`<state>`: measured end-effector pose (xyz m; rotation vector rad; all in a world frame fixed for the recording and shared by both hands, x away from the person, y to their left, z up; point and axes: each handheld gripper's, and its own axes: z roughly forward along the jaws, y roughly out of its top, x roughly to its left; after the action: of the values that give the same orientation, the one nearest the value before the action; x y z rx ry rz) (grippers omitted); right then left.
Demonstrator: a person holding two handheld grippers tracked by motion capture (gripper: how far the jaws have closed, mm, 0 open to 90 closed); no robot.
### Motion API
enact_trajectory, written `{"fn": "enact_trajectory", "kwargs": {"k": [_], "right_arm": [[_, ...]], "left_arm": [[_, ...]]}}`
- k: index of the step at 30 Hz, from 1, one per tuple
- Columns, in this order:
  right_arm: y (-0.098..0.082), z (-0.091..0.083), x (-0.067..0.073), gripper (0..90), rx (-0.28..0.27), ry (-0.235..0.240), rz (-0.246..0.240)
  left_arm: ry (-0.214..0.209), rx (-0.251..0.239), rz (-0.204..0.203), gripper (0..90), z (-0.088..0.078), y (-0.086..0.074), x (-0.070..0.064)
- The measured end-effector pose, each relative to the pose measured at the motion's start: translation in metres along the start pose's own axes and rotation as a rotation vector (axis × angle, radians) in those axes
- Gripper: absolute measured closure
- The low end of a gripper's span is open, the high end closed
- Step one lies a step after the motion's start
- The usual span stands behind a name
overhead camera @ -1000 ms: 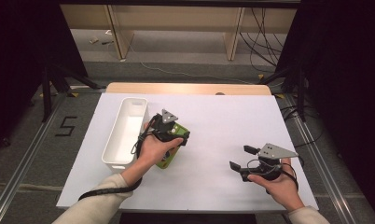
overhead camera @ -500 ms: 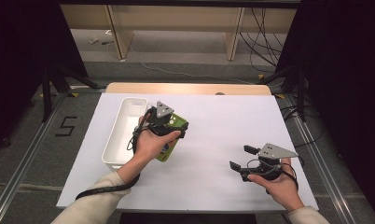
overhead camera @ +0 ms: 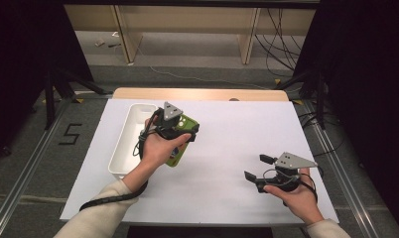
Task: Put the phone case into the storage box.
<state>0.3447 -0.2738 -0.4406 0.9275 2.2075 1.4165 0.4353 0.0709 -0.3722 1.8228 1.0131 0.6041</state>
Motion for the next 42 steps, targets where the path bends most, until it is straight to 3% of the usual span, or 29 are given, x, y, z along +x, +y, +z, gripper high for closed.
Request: {"fn": "enact_trajectory", "kwargs": {"k": [21,42], "right_arm": [[0.000,0.000,0.000,16.3,0.001,-0.001,0.001],[0.000,0.000,0.000,16.3,0.000,0.000,0.001]], "left_arm": [[0.027,-0.043,-0.010,16.9,-0.007,0.012,0.007],[0.064,-0.081,-0.041,16.9,-0.017,0.020,0.023]]}}
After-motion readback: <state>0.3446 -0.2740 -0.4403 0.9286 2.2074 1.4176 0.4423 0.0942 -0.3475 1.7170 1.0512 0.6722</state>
